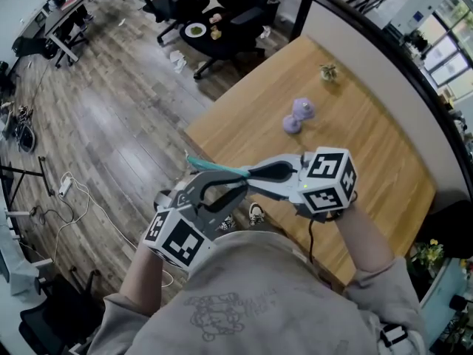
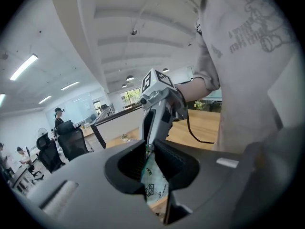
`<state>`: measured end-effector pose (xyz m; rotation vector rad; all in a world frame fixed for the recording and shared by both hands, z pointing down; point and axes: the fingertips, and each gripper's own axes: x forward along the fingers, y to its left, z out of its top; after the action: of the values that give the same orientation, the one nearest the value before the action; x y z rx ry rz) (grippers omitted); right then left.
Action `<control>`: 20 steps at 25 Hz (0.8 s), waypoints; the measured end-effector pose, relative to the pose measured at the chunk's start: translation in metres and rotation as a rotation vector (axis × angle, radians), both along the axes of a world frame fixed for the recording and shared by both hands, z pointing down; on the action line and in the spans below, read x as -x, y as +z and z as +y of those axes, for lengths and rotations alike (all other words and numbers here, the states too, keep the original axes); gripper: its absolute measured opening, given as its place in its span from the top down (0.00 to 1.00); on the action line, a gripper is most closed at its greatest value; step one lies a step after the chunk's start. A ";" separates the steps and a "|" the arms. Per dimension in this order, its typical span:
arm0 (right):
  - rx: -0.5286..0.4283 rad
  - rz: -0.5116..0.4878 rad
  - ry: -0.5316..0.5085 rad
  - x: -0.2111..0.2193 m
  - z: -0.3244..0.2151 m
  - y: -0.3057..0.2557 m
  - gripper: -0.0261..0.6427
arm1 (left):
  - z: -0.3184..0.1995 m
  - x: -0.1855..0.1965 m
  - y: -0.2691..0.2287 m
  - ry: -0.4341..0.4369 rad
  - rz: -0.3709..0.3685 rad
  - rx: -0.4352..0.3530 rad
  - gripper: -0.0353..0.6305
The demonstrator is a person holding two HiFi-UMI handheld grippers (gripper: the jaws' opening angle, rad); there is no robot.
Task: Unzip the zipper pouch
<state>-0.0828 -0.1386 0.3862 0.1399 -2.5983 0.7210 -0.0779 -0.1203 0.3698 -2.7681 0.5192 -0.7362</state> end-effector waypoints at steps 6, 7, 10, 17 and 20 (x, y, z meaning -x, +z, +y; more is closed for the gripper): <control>0.011 -0.014 0.050 -0.003 -0.005 0.000 0.88 | -0.006 0.004 -0.006 -0.066 0.079 0.060 0.88; 0.012 -0.018 0.060 -0.004 -0.006 0.000 0.88 | -0.007 0.004 -0.008 -0.078 0.092 0.068 0.88; 0.016 -0.032 0.091 -0.005 -0.008 0.001 0.88 | -0.011 0.008 -0.009 -0.130 0.150 0.124 0.88; -0.016 -0.046 0.153 -0.005 -0.012 -0.003 0.88 | -0.021 0.024 -0.001 -0.291 0.319 0.323 0.91; -0.033 -0.046 0.177 -0.006 -0.013 -0.003 0.88 | -0.024 0.025 0.002 -0.333 0.403 0.419 0.94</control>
<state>-0.0768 -0.1516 0.3833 0.3718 -2.6667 0.7507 -0.1027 -0.1443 0.3714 -3.2893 1.0291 -0.3712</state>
